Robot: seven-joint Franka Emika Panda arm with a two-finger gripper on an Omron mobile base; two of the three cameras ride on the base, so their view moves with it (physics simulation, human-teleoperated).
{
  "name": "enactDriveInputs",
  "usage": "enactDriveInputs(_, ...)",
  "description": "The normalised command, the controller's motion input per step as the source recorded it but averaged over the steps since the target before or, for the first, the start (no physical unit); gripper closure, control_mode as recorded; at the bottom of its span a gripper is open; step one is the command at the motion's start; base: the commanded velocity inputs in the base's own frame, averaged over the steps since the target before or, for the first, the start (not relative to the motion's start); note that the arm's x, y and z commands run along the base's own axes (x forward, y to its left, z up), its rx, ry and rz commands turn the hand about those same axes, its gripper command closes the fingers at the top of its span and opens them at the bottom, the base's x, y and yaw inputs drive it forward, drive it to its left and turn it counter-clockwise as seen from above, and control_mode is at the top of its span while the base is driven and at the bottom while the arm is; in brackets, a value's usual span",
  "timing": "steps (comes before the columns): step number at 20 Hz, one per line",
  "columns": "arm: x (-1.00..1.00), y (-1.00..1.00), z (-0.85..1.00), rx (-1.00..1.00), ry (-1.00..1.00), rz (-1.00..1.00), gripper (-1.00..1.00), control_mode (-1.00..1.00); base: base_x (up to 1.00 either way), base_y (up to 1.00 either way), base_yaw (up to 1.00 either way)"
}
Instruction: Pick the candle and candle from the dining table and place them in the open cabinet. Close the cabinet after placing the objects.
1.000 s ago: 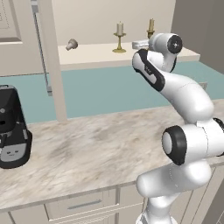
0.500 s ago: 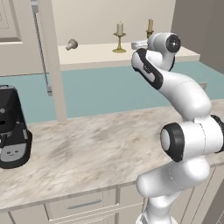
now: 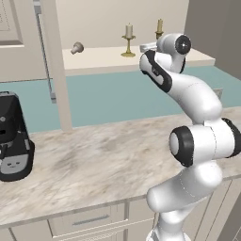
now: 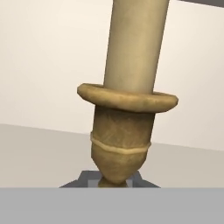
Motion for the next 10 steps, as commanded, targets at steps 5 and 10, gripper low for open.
enactDriveInputs(5, 0.21, 0.00, -0.22, 0.00, 0.00, 0.00, 1.00, -1.00, 0.00, 0.00, 0.00)
enactDriveInputs(10, 0.17, 0.00, -0.16, 0.01, 0.00, 0.02, -1.00, -1.00, 0.00, 0.00, 0.00)
